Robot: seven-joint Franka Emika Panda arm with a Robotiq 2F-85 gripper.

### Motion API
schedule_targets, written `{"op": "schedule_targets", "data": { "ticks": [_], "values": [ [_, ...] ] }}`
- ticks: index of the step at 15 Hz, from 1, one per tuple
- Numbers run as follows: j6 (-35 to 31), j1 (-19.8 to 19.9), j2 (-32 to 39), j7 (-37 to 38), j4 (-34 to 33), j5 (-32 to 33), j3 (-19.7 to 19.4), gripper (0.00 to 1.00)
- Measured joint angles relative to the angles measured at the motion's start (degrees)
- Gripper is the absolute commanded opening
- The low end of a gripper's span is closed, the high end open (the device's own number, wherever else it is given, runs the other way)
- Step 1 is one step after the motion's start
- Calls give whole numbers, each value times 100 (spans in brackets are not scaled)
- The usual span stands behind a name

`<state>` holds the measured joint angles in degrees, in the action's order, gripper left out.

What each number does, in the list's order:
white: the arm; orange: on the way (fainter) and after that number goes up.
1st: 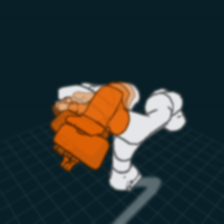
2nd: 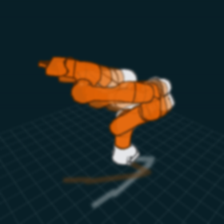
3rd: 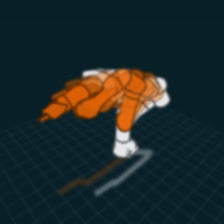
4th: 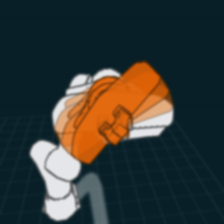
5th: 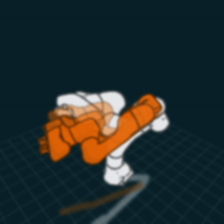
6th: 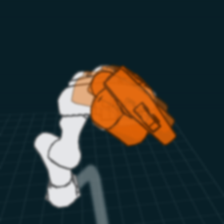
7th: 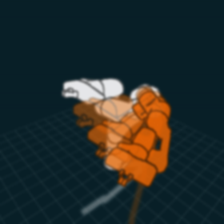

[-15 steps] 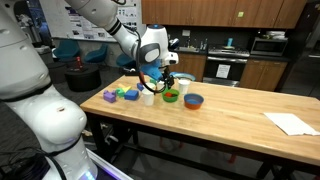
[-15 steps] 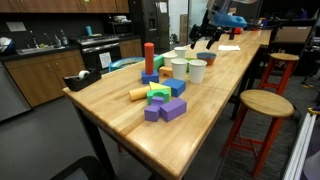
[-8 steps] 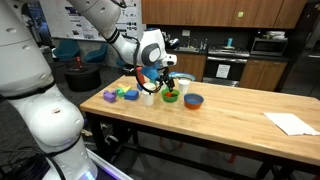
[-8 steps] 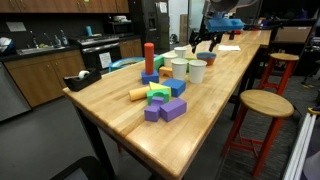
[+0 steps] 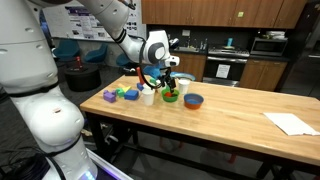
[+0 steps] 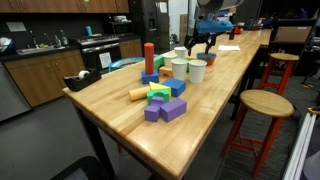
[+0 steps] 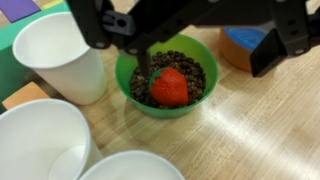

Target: Put the bowls together

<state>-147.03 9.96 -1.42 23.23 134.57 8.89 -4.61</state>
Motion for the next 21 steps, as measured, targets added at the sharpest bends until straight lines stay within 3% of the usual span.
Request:
{"op": "schedule_targets", "data": {
  "ticks": [7, 18, 20, 21],
  "values": [
    [256, -16, 759, -11, -679, -645, -171, 100],
    [336, -15, 1156, -358, -885, -1368, -325, 100],
    [355, -15, 1197, -361, -917, -1368, -325, 90],
    [363, -15, 1223, -361, -937, -1369, -325, 73]
  ]
}}
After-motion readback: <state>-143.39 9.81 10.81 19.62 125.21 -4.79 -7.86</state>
